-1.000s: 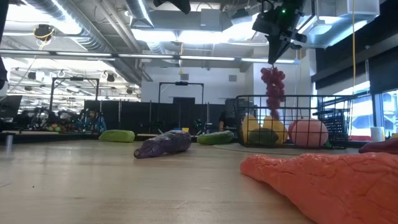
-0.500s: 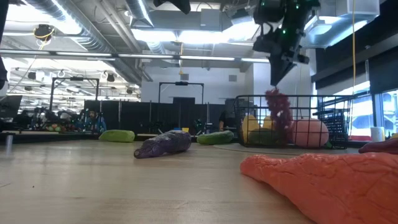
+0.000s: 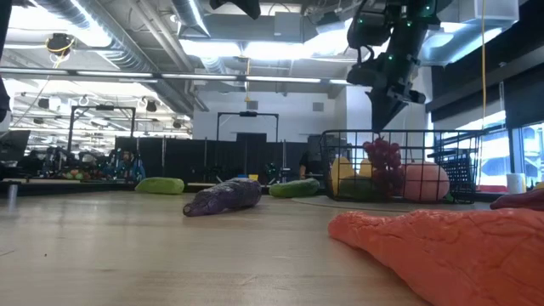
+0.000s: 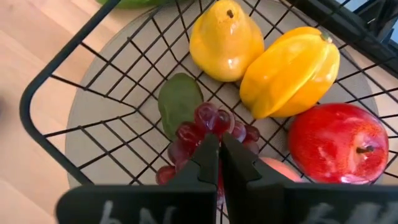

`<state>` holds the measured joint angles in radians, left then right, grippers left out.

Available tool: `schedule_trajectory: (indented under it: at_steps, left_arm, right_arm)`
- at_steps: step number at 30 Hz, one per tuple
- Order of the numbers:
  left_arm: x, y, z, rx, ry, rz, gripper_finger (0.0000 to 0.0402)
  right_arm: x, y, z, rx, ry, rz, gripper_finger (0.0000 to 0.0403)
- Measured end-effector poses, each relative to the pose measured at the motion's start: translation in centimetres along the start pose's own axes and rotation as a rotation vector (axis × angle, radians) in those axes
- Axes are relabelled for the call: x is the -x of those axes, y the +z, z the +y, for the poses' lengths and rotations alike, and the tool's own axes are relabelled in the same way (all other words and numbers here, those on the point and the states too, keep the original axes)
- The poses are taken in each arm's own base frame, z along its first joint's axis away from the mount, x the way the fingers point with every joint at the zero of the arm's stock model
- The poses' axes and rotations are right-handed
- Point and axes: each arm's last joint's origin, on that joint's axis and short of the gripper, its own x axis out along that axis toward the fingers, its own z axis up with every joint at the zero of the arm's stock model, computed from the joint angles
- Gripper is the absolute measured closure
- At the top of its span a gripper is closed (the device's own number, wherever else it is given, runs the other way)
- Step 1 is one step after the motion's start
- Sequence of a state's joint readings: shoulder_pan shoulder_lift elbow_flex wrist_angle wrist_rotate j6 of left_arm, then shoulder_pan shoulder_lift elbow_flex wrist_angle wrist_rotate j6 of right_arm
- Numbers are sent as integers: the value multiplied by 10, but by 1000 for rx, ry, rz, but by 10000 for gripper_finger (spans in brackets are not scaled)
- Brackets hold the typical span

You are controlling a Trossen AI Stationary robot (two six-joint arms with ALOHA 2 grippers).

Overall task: Build produce basket
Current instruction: Put the red grapes into the black wire basket, then put the left green cucumber into the black wire basket

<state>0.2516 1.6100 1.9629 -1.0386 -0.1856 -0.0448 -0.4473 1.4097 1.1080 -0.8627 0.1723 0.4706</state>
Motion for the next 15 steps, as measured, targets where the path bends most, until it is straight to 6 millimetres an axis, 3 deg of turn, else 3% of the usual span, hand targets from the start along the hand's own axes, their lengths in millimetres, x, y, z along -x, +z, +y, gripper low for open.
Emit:
schedule_trajectory:
  at_steps: [8,15]
  left_arm:
    - [0,0,0,-1,0,0,360]
    - [0,0,0,-2,0,0,360]
  right_arm:
    - [0,0,2,6,66,23,396]
    - [0,0,2,29,66,22,346]
